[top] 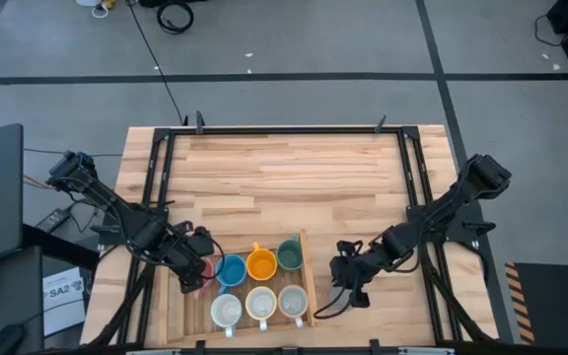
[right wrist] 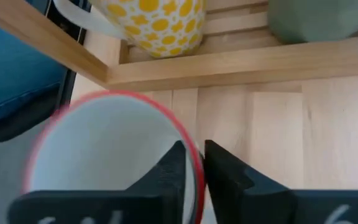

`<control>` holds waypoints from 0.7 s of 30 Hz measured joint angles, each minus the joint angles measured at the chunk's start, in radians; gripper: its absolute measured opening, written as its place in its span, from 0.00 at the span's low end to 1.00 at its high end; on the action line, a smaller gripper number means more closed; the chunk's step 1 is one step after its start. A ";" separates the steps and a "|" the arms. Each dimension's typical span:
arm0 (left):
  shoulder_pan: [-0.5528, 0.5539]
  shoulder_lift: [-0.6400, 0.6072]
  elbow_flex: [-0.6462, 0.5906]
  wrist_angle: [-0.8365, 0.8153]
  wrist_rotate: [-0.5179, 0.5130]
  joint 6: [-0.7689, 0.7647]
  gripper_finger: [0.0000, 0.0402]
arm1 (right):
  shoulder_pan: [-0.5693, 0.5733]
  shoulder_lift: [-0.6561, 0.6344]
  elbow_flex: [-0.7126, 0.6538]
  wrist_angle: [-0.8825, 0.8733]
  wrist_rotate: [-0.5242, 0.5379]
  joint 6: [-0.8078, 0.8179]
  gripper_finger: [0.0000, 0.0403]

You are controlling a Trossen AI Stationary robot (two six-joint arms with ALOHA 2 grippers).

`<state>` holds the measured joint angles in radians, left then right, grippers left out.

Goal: Place coffee mugs
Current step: Put the gray mug on the shelf

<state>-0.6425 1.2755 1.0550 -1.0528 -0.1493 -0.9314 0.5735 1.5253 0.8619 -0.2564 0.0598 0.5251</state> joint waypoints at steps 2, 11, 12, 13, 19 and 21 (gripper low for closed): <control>0.000 0.000 0.000 0.004 0.000 0.000 0.46 | -0.005 -0.011 0.000 -0.003 0.000 0.002 0.11; 0.000 0.000 0.000 0.014 0.000 0.000 0.46 | -0.044 -0.078 0.001 -0.055 -0.001 0.073 0.07; 0.000 0.000 0.000 0.014 0.000 0.000 0.46 | -0.050 -0.088 0.001 -0.076 -0.001 0.081 0.07; 0.000 0.000 0.000 0.015 0.000 0.000 0.46 | -0.058 -0.100 0.001 -0.099 -0.001 0.087 0.08; 0.000 0.000 0.000 0.017 0.000 0.000 0.46 | -0.123 -0.198 0.001 -0.229 0.000 0.108 0.08; 0.000 0.000 0.000 0.017 0.000 0.000 0.46 | -0.152 -0.232 0.001 -0.271 0.010 0.108 0.08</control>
<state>-0.6423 1.2758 1.0550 -1.0355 -0.1493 -0.9318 0.4216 1.2936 0.8631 -0.5272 0.0697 0.6327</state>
